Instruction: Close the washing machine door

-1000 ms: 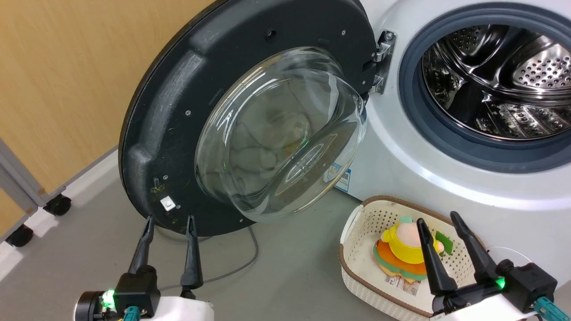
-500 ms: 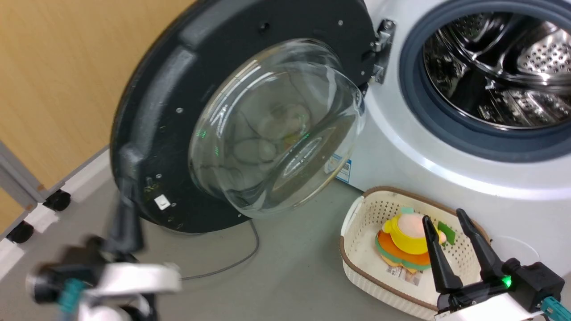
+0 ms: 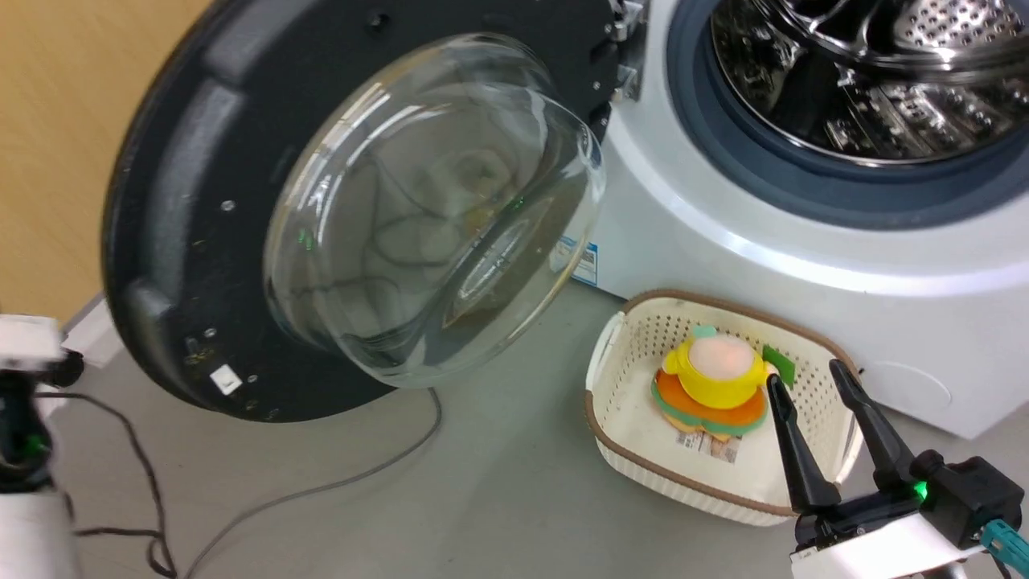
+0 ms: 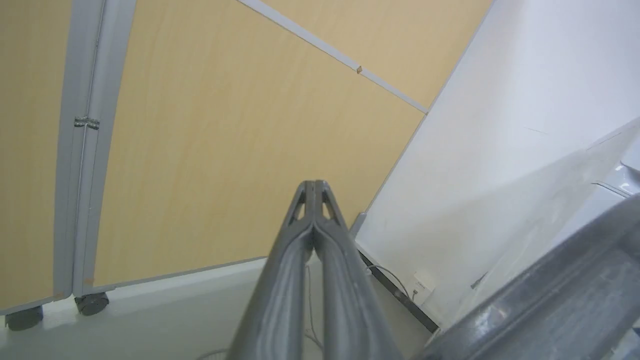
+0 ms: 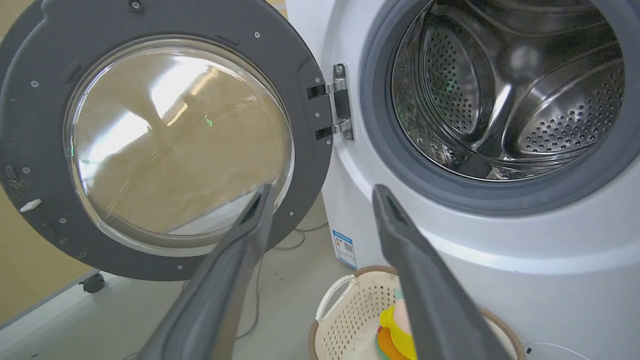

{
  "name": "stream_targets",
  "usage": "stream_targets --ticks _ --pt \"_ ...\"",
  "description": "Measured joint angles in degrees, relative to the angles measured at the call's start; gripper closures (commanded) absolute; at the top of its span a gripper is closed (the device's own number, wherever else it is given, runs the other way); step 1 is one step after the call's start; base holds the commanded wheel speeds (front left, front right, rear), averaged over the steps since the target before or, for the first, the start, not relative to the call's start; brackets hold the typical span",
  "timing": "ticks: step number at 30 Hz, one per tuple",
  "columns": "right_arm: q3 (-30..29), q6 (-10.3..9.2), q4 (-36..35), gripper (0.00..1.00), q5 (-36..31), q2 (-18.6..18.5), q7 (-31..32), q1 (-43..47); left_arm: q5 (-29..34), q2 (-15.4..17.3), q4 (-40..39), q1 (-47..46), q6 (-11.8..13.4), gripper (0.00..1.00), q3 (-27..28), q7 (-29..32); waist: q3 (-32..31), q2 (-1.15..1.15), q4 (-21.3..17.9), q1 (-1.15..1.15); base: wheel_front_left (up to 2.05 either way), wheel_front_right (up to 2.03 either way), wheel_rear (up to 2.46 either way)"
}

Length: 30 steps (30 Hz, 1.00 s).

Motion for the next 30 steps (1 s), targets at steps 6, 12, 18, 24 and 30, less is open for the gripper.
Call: stream_targets --ticks 6,12,18,24,30 --pt "-0.01 0.00 0.08 0.00 -0.22 -0.37 0.01 -0.64 -13.65 0.41 10.11 -5.57 0.09 1.00 7.10 9.65 0.98 0.00 -1.74 0.00 0.00 0.00 0.00" --pt "-0.07 0.00 0.14 0.00 -0.23 -0.36 0.01 -0.67 -21.95 1.27 15.64 -6.12 -0.09 1.00 9.66 20.71 0.92 0.00 -2.56 0.00 0.00 0.00 0.00" --pt "-0.76 0.00 0.22 0.00 -0.23 -0.14 0.01 -0.65 -29.98 -0.08 15.51 -5.65 -2.12 1.00 9.27 34.09 0.11 0.00 -2.57 0.00 0.00 0.00 0.00" --pt "-1.45 0.00 0.66 0.00 -0.22 0.81 0.01 -0.48 -32.38 -0.38 11.46 -1.86 -3.13 1.00 7.89 40.98 -1.44 0.00 -2.58 0.00 0.00 0.00 0.00" --pt "-2.70 0.00 1.20 0.00 -0.22 2.00 0.00 -0.41 -33.07 -3.20 5.87 4.58 -3.03 1.00 5.31 46.22 -3.31 0.00 -3.54 0.00 0.00 0.00 0.00"
